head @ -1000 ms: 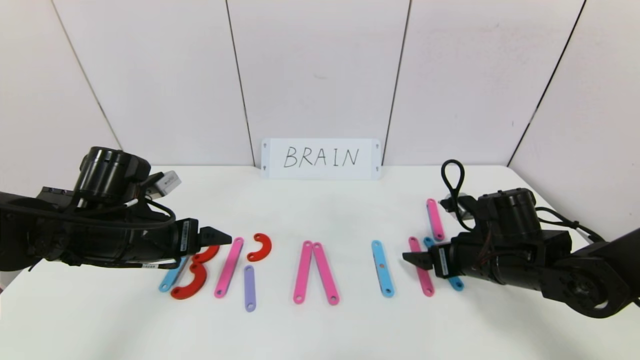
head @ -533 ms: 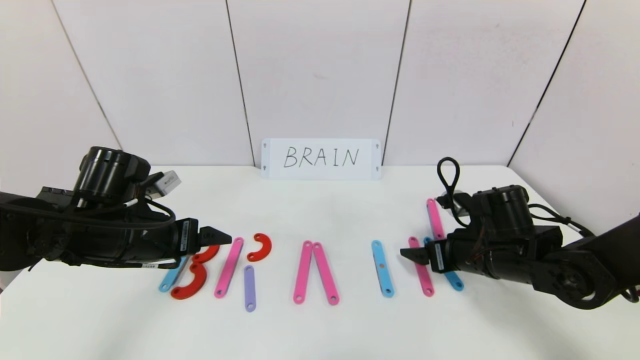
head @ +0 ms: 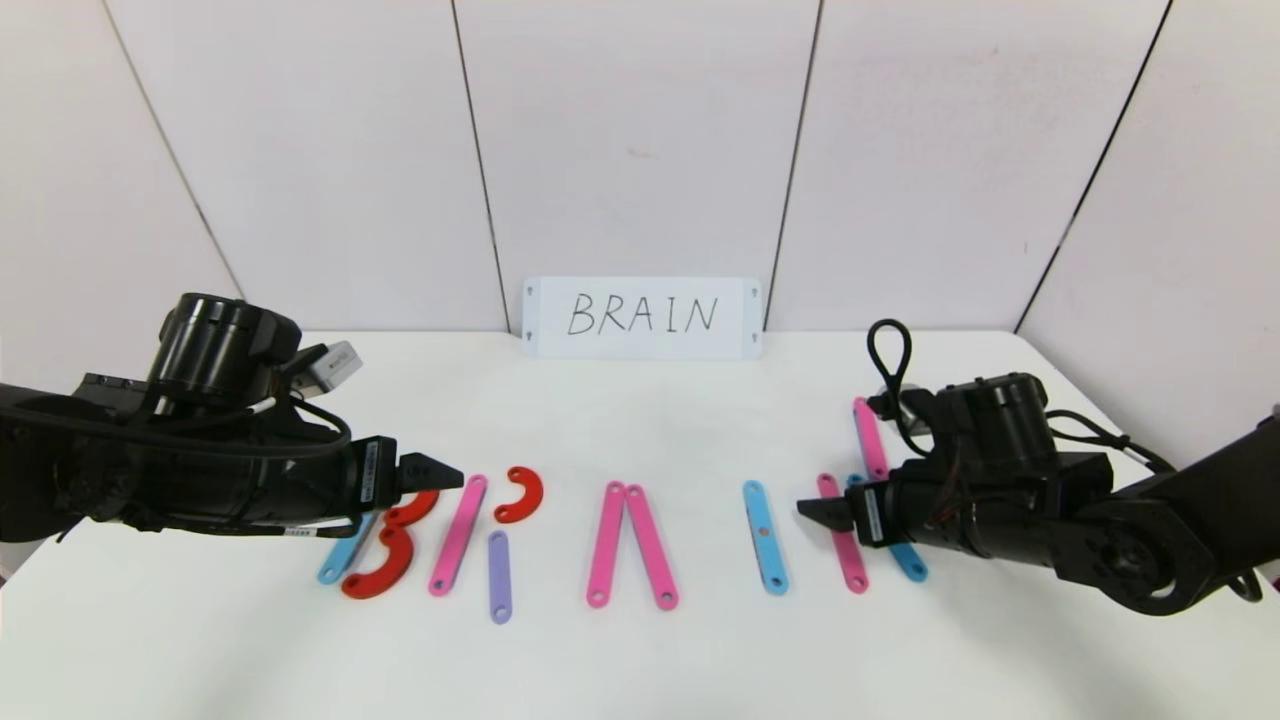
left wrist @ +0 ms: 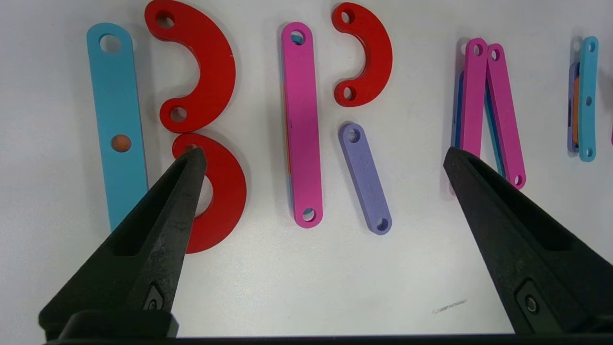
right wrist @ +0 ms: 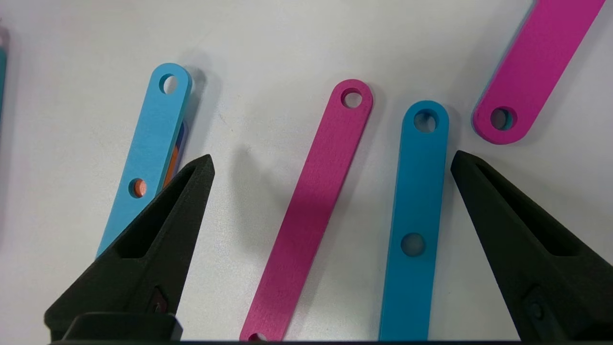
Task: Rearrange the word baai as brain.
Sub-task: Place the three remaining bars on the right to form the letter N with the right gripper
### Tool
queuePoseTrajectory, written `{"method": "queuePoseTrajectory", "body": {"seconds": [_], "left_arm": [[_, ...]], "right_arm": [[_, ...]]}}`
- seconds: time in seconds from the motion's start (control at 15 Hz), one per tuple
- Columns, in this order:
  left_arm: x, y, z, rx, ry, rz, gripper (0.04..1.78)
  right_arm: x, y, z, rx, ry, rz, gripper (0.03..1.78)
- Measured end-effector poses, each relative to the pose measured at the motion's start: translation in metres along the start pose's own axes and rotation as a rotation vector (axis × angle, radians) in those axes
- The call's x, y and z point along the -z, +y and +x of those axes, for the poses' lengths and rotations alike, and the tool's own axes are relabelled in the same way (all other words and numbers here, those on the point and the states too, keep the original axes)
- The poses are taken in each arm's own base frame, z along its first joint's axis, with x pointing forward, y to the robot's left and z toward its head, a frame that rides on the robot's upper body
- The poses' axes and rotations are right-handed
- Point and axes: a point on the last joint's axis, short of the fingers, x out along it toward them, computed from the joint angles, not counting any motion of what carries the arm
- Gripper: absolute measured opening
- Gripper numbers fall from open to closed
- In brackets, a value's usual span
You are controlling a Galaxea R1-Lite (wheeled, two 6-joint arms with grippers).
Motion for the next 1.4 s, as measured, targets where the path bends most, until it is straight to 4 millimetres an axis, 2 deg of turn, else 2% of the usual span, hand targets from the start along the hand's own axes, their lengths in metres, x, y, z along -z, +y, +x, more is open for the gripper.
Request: {"method": "queuePoseTrajectory", "body": {"seconds": [1.0, 1.4], "left_arm": [[0.0, 0.0, 0.0, -0.001, 0.0, 0.0, 1.74], [0.0, 0.0, 0.0, 0.0, 0.001, 0.0, 1.74]], "right_arm": [[-0.003, 0.009, 0.005, -0.023, 0.003, -0.014, 1.73], [-0.013, 0.011, -0.005, -0.017, -0.023, -0.02, 1.73]]}}
